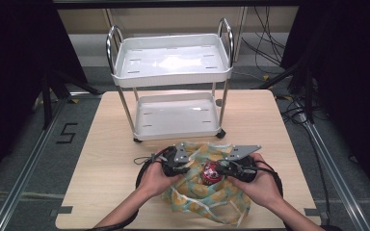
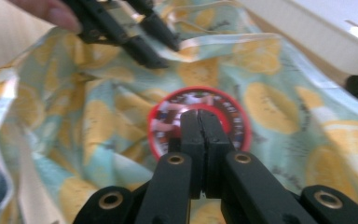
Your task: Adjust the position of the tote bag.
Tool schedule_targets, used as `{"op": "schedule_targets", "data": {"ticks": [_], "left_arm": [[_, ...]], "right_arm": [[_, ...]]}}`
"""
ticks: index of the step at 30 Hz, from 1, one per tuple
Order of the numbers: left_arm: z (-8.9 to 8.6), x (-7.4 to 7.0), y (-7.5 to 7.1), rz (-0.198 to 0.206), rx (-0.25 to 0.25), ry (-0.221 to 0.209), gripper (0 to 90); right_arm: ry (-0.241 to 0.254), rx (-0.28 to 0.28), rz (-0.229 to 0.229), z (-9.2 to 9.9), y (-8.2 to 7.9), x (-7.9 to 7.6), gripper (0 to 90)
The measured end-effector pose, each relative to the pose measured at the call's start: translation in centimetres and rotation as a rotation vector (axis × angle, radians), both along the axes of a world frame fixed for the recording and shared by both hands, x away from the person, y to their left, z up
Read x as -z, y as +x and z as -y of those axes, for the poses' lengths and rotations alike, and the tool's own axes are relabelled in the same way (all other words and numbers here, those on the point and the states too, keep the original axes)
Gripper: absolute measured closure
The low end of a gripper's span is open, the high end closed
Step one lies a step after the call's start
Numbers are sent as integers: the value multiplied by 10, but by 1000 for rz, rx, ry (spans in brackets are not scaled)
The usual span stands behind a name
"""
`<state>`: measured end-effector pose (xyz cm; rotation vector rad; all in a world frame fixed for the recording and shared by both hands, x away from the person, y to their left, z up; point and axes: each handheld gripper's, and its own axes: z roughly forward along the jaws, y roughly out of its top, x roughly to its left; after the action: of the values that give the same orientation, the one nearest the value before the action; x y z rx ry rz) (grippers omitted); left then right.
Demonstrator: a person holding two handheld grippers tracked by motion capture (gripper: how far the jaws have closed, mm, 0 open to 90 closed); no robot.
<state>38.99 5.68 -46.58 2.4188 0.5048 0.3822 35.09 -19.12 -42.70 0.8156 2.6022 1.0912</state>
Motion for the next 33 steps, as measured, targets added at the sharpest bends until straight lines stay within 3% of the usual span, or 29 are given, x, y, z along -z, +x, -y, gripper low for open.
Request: {"op": "schedule_targets", "data": {"ticks": [1,2,4,7,8,10,11,12,13,14,16,17,19,21,23,24,27,30,31,33], "left_arm": [[0,0,-1,-6,-8,-19,704],[0,-1,0,12,-2,-17,696],[-1,-2,0,5,-14,-11,668],[-1,-3,-2,5,-25,-37,646],[-3,-5,-1,11,-22,-22,642],[-3,-7,-2,17,-27,-33,626],[-4,-9,-2,21,-27,-32,609],[-4,-10,-3,24,-31,-39,585],[-5,-12,-3,31,-35,-44,552],[-5,-15,-3,39,-35,-47,522],[-7,-21,-5,54,-40,-64,460],[-7,-25,-6,61,-43,-66,447],[-6,-33,-9,74,-36,-97,442],[-5,-42,-14,94,-14,-102,461],[0,-46,-21,96,0,-139,528],[2,-47,-23,82,19,-141,579],[10,-37,-27,18,47,-152,713],[13,-29,-28,-8,30,-135,790],[15,-26,-29,-23,15,-132,825],[16,-22,-29,-47,-21,-139,869]], "right_arm": [[1,-6,-13,-1,-2,0,900],[14,-12,-1,-4,-4,2,900],[14,-44,-24,-8,-9,4,900],[22,-75,-34,-15,-15,12,900],[-9,-89,-51,-15,-17,12,900],[3,-86,-54,-19,-19,20,900],[-30,-96,-70,-19,-19,20,900],[-7,-89,-64,-20,-20,24,900],[-42,-98,-84,-19,-20,23,900],[-29,-89,-71,-20,-20,27,900],[-66,-102,-102,-19,-21,27,900],[-45,-96,-97,-19,-22,30,900],[-72,-98,-124,-18,-22,29,900],[-72,-95,-132,-17,-22,30,900],[-67,-102,-119,-16,-22,31,900],[-40,-88,-118,-18,-24,34,900],[-63,-94,-142,-15,-23,31,900],[-65,-89,-134,-15,-24,31,900],[-38,-78,-132,-15,-25,33,900],[-58,-90,-143,-13,-25,31,900]]}}
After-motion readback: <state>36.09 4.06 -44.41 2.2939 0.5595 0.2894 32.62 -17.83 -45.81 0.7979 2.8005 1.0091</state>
